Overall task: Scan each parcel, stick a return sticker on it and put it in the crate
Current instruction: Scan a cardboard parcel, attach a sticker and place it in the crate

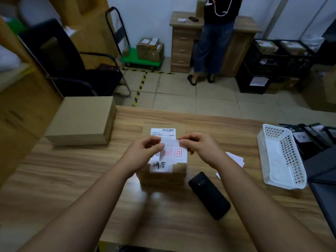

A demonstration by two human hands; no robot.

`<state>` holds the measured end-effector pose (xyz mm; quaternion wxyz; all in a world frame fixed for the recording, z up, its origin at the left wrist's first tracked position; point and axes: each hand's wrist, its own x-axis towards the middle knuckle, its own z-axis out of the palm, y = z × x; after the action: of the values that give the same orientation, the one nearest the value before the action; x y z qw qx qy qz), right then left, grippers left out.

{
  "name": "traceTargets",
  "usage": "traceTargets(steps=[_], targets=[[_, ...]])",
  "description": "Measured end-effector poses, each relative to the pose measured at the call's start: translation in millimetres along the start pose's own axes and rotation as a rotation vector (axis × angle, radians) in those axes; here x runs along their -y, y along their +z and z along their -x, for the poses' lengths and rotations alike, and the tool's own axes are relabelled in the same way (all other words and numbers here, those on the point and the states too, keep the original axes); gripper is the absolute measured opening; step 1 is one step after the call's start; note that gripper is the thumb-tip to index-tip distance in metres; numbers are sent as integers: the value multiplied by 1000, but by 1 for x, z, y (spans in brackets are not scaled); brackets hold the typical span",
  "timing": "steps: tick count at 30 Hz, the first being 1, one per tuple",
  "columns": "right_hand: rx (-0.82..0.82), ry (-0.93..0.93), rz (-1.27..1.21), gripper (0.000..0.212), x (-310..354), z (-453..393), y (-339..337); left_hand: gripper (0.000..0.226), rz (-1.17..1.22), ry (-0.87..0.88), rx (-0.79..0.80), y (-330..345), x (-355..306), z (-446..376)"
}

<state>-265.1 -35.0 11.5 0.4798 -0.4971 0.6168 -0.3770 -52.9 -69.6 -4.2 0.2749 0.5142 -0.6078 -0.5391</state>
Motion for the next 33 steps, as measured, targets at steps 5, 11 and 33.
traceTargets(steps=[5,11,33], targets=[[16,17,-144,13,11,-5,15,13,128,-59,-32,-11,1,-1],[120,144,-317,19,5,-6,11,12,165,-42,-156,-12,-12,-3],[134,145,-448,9,-7,0,0,18,204,-22,-225,-2,-25,-10]])
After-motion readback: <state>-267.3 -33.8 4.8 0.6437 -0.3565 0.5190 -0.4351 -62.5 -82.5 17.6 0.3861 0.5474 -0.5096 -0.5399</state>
